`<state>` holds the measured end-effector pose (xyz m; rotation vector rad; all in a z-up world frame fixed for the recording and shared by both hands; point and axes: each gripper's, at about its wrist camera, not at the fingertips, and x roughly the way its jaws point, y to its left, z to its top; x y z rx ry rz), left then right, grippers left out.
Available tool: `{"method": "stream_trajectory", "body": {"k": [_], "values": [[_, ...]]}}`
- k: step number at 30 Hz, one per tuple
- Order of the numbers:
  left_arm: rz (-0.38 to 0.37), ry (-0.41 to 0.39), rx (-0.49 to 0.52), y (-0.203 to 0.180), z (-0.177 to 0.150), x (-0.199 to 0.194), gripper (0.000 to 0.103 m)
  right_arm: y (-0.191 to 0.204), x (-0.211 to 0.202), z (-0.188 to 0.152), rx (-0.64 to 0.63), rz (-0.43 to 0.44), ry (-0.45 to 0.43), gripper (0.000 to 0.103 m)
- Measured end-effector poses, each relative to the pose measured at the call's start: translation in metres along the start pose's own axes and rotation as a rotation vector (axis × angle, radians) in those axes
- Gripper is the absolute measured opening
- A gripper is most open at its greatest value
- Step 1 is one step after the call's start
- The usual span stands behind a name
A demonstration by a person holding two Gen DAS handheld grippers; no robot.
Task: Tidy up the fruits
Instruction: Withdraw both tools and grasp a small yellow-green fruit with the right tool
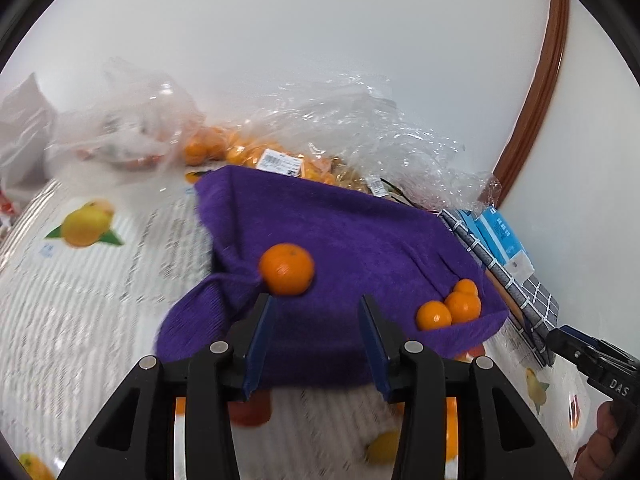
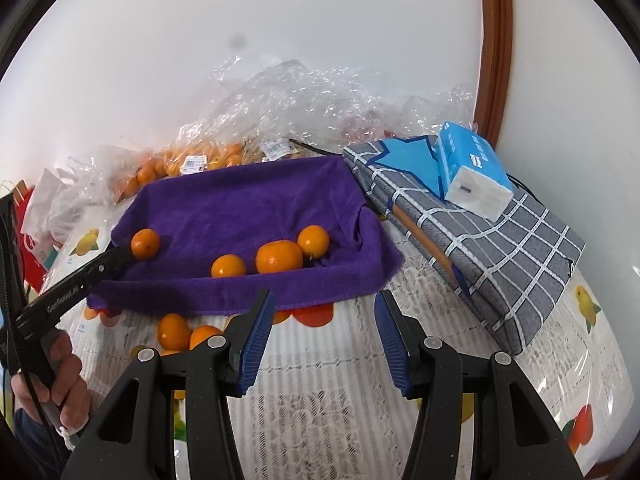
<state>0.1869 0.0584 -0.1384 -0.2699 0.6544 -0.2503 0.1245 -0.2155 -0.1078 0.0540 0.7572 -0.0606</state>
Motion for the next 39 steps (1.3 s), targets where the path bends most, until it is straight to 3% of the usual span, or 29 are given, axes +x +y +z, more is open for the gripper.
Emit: {"method": "stream_trajectory", "body": {"k": [11,20,27,33,39], "values": [[0.047,0.004,-0.033,0.019,-0.020,-0.026,0.043,0.026,0.023,-0.023,-0.032,0.083,0.045,0.051],[0.043,0.007,-0.026,0.018,-0.019,-0.023,0.043,0.030,0.056,-0.013,-0.012,0.159,0.089,0.035],[0.043,0.014,-0.022,0.018,-0.020,-0.021,0.043,0.026,0.084,-0.007,0.074,0.269,0.176,0.028],[0.042,0.016,-0.022,0.018,-0.019,-0.020,0.043,0.024,0.087,-0.008,0.100,0.288,0.181,0.024],[0.039,0.018,-0.022,0.018,-0.019,-0.020,0.043,0.005,0.068,-0.009,0.080,0.203,0.125,0.024]]}}
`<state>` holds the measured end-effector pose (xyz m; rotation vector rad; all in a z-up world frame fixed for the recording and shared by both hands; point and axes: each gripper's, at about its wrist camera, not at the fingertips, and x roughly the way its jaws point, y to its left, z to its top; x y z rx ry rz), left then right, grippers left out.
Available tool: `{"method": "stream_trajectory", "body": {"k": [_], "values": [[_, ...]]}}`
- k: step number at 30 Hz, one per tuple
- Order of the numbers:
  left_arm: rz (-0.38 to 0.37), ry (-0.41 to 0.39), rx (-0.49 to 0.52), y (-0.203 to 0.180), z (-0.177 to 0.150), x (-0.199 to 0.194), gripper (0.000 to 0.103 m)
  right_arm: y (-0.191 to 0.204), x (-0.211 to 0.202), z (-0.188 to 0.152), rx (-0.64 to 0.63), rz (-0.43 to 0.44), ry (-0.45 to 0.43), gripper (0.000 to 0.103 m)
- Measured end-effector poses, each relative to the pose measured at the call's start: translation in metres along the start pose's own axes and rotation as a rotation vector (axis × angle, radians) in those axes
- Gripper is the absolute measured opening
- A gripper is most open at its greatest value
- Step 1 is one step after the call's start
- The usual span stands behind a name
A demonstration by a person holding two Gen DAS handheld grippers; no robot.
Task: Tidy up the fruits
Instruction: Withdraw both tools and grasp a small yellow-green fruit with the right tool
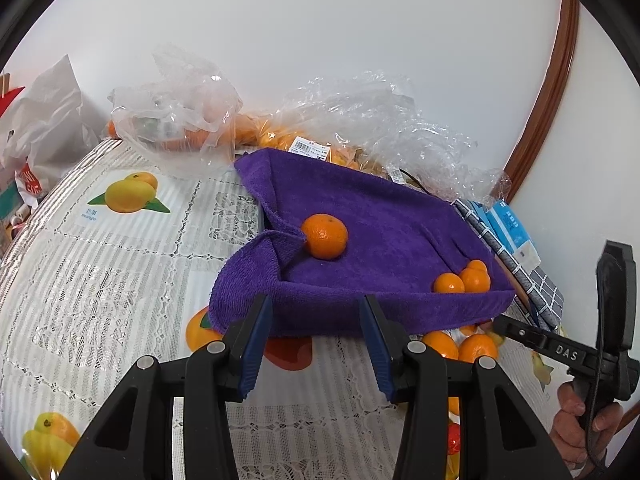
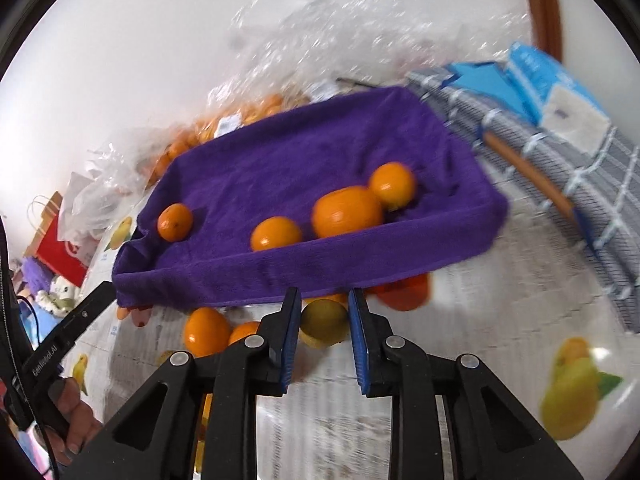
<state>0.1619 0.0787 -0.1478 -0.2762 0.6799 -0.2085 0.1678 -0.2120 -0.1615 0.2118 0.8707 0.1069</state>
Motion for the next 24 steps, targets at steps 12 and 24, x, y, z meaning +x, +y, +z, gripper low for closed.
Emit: {"method": "stream_trajectory", "body": {"k": [12,24], "values": [[-0.018,0.008,0.022,-0.004,-0.003,-0.001,0.043,0.001,0.001,-0.025,-0.138,-0.103,0.017,0.027],[-0.251,0.146,0.113,-0.032,-0.017,0.004,0.043,-0.023,-0.023,-0.046,-0.134,-0.195,-0.047,0.028]]}}
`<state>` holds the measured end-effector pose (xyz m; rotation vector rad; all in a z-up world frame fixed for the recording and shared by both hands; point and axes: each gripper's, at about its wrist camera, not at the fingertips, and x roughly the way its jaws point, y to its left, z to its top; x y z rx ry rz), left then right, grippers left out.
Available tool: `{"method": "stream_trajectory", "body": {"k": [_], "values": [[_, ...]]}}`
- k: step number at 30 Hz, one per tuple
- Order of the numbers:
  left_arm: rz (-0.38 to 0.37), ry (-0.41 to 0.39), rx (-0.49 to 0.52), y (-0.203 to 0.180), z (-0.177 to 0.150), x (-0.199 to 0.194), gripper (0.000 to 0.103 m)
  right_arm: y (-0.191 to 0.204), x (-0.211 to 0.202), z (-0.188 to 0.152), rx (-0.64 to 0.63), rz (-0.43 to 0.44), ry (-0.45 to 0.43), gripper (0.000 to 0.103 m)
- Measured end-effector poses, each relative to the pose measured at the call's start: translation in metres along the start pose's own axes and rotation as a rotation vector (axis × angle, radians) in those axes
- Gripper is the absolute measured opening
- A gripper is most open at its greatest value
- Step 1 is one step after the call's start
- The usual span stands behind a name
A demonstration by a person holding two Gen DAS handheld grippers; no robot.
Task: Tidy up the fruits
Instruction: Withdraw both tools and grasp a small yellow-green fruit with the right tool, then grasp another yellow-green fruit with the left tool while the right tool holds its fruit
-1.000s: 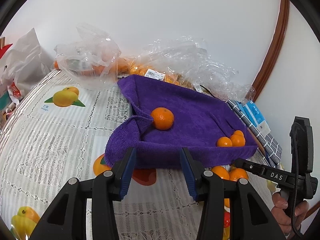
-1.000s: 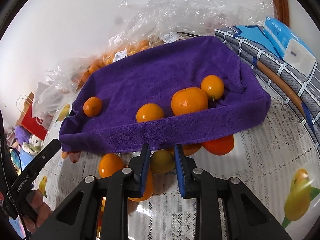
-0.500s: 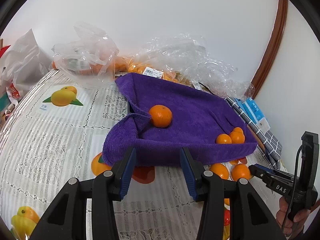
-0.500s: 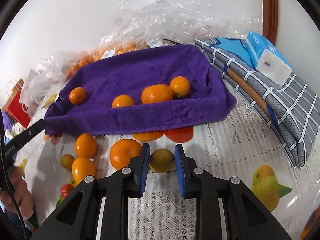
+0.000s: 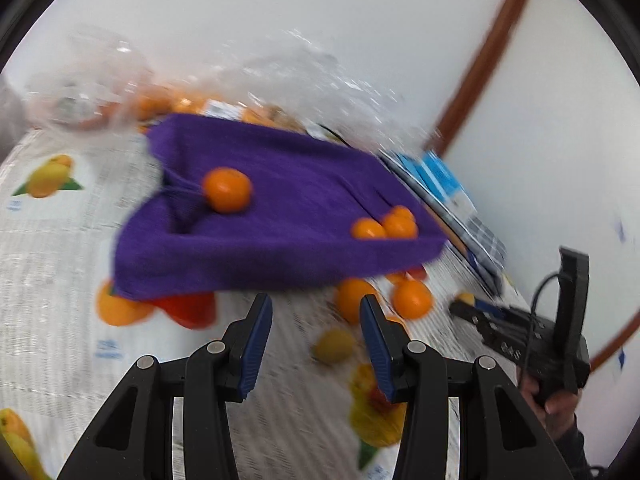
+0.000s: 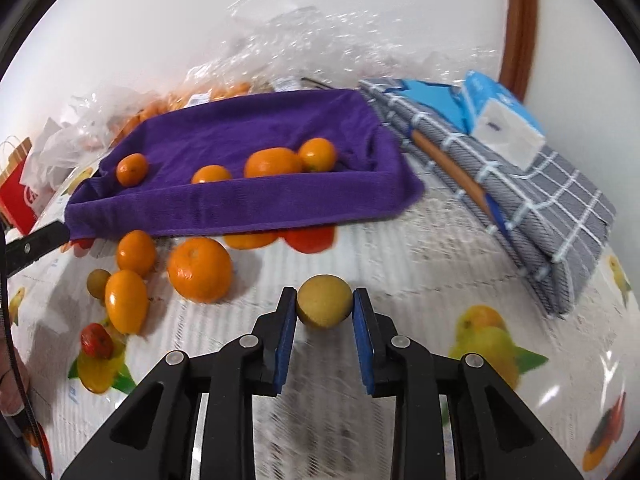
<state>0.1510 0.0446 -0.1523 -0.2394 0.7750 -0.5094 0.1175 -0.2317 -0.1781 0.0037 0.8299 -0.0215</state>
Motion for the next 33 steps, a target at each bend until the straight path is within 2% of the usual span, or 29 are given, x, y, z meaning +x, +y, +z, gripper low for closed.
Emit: {"method": "stream_trajectory", "body": {"k": [5,10,13,15,17,33], "values": [[0.073,0.072,0.085,-0.018,-0.009,0.017,0.043,-0.010,-0.004,-0.005,0.043,0.020,-0.008,0.028],[0.097,0.119,0.119,-0.024,-0.011,0.028,0.041,-0.015,-0.006,-0.006,0.066,0.039,-0.023,0.028],[0.126,0.146,0.148,-0.030,-0.013,0.035,0.038,-0.014,-0.007,-0.006,0.068,0.054,-0.029,0.028],[0.130,0.150,0.163,-0.032,-0.014,0.036,0.032,-0.014,-0.008,-0.006,0.068,0.063,-0.036,0.028],[0.139,0.153,0.163,-0.032,-0.014,0.036,0.025,-0.014,-0.010,-0.007,0.069,0.058,-0.046,0.028],[0.112,0.134,0.077,-0.020,-0.011,0.033,0.024,-0.010,-0.005,-0.005,0.063,0.012,-0.007,0.028]]}}
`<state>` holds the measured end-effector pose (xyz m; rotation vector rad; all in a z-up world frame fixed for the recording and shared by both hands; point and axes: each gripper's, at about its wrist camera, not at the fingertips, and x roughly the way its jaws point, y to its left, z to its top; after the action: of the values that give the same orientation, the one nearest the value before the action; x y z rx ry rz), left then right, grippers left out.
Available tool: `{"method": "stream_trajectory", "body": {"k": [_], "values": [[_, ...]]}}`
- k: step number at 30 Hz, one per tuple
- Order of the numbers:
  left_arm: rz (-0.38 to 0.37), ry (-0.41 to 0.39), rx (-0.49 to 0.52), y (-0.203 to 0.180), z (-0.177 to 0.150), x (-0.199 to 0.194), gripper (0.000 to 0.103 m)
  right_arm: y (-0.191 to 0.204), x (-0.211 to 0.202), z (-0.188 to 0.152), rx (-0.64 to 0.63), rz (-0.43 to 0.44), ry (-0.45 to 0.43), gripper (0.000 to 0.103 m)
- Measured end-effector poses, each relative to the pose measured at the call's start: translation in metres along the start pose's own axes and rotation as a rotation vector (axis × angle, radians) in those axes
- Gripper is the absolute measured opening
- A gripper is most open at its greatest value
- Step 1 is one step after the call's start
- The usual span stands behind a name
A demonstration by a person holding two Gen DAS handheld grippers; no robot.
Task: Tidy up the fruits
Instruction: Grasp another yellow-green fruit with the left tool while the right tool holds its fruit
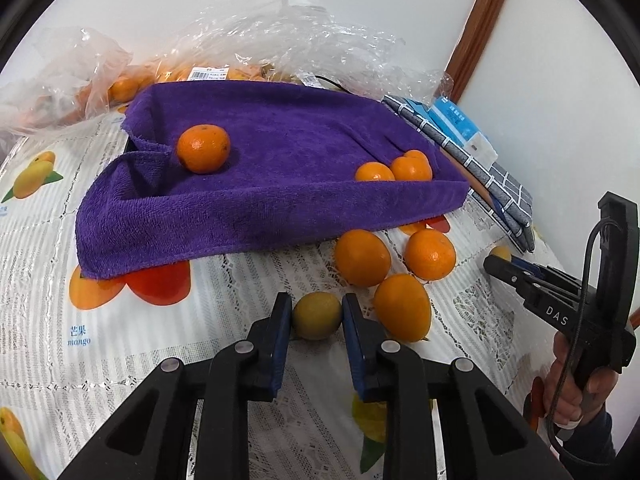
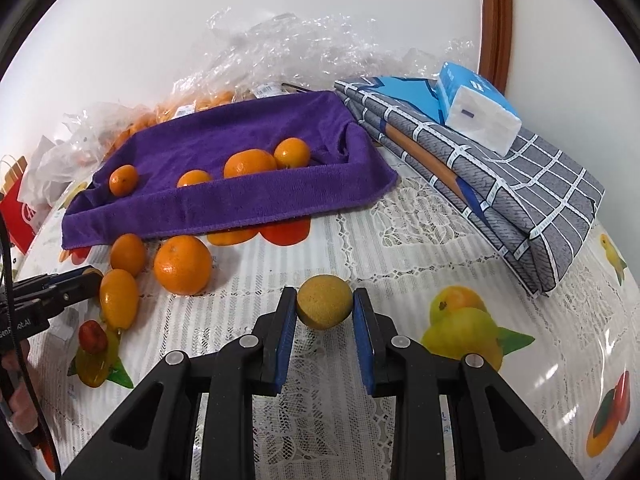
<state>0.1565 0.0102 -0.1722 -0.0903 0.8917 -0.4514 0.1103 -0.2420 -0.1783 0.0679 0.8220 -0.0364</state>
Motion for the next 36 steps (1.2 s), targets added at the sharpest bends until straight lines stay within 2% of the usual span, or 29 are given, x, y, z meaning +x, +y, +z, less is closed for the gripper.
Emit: {"method": "stream_trajectory", "body": {"k": [8,15,23,36], "values": [[-0.009,0.001,-0.008,0.001,0.002,-0.001,0.025,-0.003,-0.001,-0.001,0.013,0.012,-0.011,0.028],[-0.017,-0.127,-0.013,-0.001,0.003,-0.021,0.024,-0.004,-0.005,-0.002,0.030,0.022,-0.030,0.028],[0.062,-0.297,-0.001,-0.003,0.005,-0.046,0.024,-0.010,-0.014,-0.003,0.065,0.043,-0.073,0.028],[0.108,-0.366,-0.084,0.013,0.008,-0.066,0.024,-0.010,-0.023,-0.003,0.086,0.029,-0.104,0.028]]}}
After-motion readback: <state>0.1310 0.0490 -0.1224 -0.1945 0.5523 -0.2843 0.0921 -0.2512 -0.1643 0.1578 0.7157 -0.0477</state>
